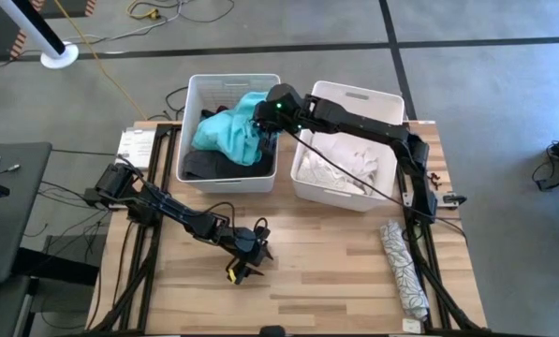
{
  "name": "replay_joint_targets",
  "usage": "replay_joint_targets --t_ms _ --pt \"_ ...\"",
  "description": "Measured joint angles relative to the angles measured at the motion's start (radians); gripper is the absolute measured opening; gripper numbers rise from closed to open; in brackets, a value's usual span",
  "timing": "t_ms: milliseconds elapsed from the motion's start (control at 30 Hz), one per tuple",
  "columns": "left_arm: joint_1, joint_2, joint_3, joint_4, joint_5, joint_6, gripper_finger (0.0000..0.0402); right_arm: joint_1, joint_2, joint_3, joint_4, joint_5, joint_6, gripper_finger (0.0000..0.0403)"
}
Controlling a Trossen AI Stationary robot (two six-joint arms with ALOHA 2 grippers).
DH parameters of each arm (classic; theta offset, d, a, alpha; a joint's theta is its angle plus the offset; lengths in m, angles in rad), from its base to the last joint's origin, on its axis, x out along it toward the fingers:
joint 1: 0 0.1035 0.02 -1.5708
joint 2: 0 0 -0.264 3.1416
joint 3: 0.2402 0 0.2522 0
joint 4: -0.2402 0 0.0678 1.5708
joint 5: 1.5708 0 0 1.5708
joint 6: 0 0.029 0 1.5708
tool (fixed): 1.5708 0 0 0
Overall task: Sort clothes
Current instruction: Put the rolled light blue shorts into the left white bin
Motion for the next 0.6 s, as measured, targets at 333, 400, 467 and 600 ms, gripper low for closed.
replay_joint_targets --t_ms 333,400,467,600 --pt "0.000 0.000 0.000 0.017 0.000 0.000 0.0249 -0.010 0.004 -0.122 0.043 -0.052 0.011 0.0001" --pt "0.000 0.000 0.000 0.017 0.000 0.000 0.0249 -0.006 0.002 -0.138 0.057 -0.056 -0.006 0.0001" --pt "0.000 0.000 0.000 0.018 0.000 0.000 0.0249 -0.003 0.000 -0.150 0.052 -0.061 -0.008 0.0003" --pt "0.000 0.000 0.000 0.022 0.000 0.000 0.0249 0.003 0.001 -0.153 0.004 -0.061 -0.012 0.0006"
